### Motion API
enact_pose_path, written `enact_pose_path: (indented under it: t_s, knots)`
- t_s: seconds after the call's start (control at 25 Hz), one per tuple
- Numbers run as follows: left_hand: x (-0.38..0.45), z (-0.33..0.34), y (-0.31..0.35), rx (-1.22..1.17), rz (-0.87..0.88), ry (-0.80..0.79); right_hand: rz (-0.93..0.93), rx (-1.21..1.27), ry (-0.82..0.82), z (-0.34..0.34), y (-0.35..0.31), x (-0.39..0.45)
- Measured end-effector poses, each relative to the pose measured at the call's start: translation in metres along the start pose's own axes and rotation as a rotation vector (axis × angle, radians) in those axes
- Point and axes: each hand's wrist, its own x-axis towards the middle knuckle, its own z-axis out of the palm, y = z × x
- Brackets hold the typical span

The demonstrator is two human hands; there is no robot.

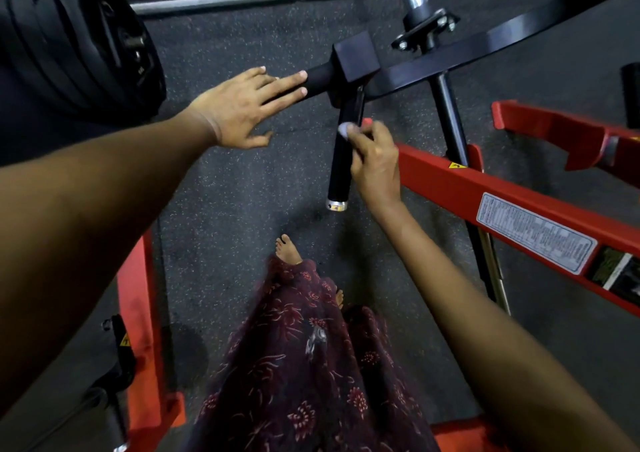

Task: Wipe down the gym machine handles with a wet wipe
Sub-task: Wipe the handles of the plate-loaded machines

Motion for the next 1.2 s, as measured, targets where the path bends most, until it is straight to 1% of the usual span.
enact_pose_path:
  t_s: [0.12,0.2,0.24,0.28,0.32,0.44,0.48,0.56,0.6,0.72,0.8,0.88,0.92,0.96,1.04,1.08,1.12,1.2]
  knots:
    - [-0.002,0.002,-0.002,0.009,-0.006,-0.025,-0.033,0.011,-0.195,-0.005,0.003,-0.052]
    - [-0.002,0.003,-0.003,0.005,-0.013,-0.036,-0.120,-0.036,-0.319,-0.011,0.002,-0.073]
    - [-0.002,0.003,-0.002,0.009,-0.009,-0.031,-0.158,-0.043,-0.345,-0.016,0.001,-0.070]
    - [-0.002,0.004,-0.002,0.017,-0.005,-0.028,-0.165,-0.032,-0.332,-0.020,-0.001,-0.060]
    - [-0.002,0.004,-0.002,0.019,-0.003,-0.031,-0.138,-0.015,-0.270,-0.023,-0.005,-0.044]
    - [-0.002,0.004,-0.002,0.022,0.004,-0.030,-0.052,-0.057,-0.007,-0.019,-0.007,0.018]
    - [-0.002,0.004,-0.002,0.027,0.006,-0.027,-0.024,-0.085,0.030,-0.015,-0.010,0.031]
    - [-0.001,0.005,-0.003,0.030,0.009,-0.020,-0.009,-0.139,0.023,-0.006,-0.015,0.034]
    - [-0.001,0.006,-0.003,0.032,0.010,-0.015,-0.043,-0.172,-0.001,-0.004,-0.016,0.024]
    - [-0.003,0.006,-0.002,0.043,-0.003,-0.020,-0.168,-0.227,-0.165,-0.007,-0.017,-0.026]
    - [-0.002,0.006,-0.002,0.055,-0.004,-0.014,-0.232,-0.235,-0.341,-0.012,-0.019,-0.053]
    - [-0.001,0.007,-0.002,0.062,0.005,-0.002,-0.193,-0.237,-0.529,-0.019,-0.019,-0.047]
    - [-0.001,0.007,-0.002,0.070,0.006,-0.003,-0.150,-0.243,-0.550,-0.023,-0.018,-0.033]
    - [-0.002,0.006,-0.002,0.076,0.002,-0.010,-0.124,-0.234,-0.460,-0.024,-0.017,-0.015]
    - [-0.003,0.004,-0.001,0.066,-0.017,-0.026,-0.078,-0.178,-0.155,-0.022,-0.016,0.023]
    - [-0.002,0.004,0.000,0.062,-0.021,-0.028,-0.049,-0.172,-0.058,-0.019,-0.016,0.036]
    - [-0.001,0.004,0.000,0.064,-0.020,-0.029,-0.038,-0.182,-0.019,-0.015,-0.016,0.042]
    - [-0.001,0.005,0.000,0.073,-0.014,-0.030,-0.101,-0.224,-0.041,-0.007,-0.018,0.033]
